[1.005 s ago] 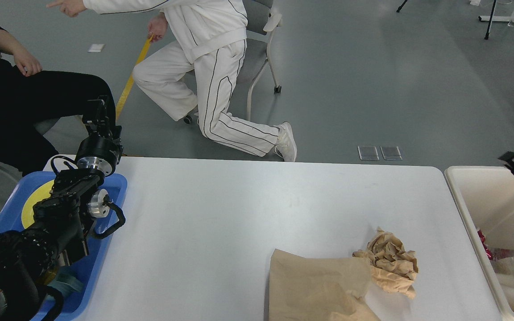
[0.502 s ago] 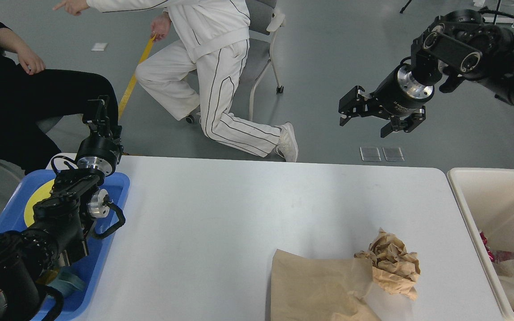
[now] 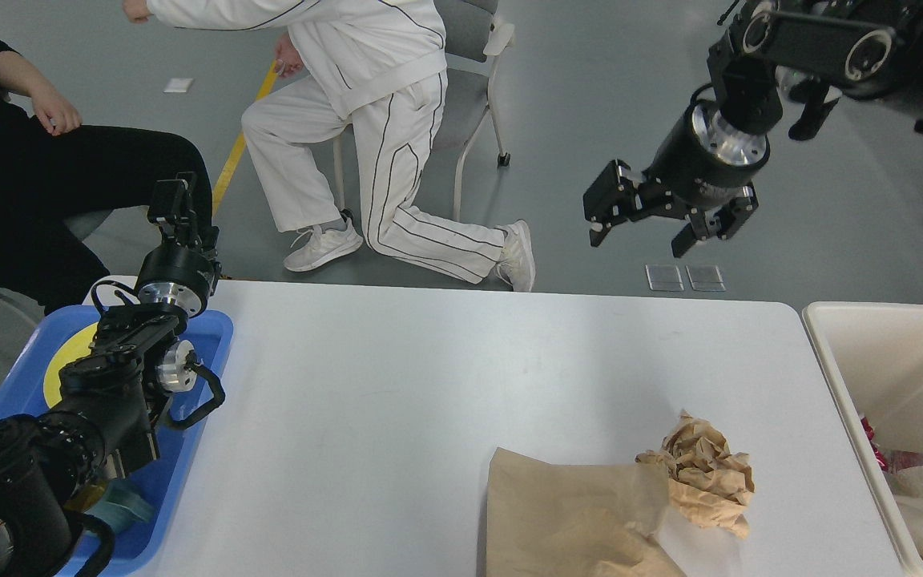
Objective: Tidy desktop
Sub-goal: 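Raise the right gripper and lower it onto the crumpled brown paper, then grasp the crumpled brown paper with the right gripper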
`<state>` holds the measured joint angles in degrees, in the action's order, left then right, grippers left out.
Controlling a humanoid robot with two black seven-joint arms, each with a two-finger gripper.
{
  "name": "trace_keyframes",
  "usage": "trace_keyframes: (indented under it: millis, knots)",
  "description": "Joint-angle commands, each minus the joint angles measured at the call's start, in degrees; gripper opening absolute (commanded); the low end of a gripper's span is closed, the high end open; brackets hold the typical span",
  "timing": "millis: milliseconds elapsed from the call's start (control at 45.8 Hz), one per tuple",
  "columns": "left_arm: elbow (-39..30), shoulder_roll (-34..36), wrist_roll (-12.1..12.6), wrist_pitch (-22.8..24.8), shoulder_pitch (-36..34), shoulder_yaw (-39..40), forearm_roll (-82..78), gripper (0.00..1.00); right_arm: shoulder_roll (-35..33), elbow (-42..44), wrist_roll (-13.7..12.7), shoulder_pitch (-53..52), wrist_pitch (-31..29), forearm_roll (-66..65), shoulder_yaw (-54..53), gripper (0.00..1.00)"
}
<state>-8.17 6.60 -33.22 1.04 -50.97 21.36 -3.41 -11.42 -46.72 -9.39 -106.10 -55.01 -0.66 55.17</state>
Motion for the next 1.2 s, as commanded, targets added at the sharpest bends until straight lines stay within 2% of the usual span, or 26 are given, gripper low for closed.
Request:
trace_keyframes:
  millis: [0, 328, 502, 917, 1179]
  knots:
    - [0.0, 0.0, 0.0, 0.0, 0.1, 0.0, 0.0, 0.97, -1.2, 2.8, 0.0, 8.1, 0.0, -0.1, 1.7, 1.0]
    - [0.0, 0.0, 0.0, 0.0, 0.0, 0.0, 0.0, 0.97, -6.9, 3.2, 0.0, 22.8, 0.3, -0.4, 6.0, 1.0]
    - [0.0, 0.0, 0.0, 0.0, 0.0, 0.0, 0.0, 0.97, -6.9, 3.3, 0.0, 26.5, 1.2, 0.6, 4.5, 1.0]
    - [0.0, 0.0, 0.0, 0.0, 0.0, 0.0, 0.0, 0.97, -6.2, 3.3, 0.0, 34.3, 17.1, 0.6, 2.5, 1.0]
    - [0.0, 0.0, 0.0, 0.0, 0.0, 0.0, 0.0, 0.97, -6.2, 3.0, 0.0, 34.8, 17.7, 0.6, 2.3, 1.0]
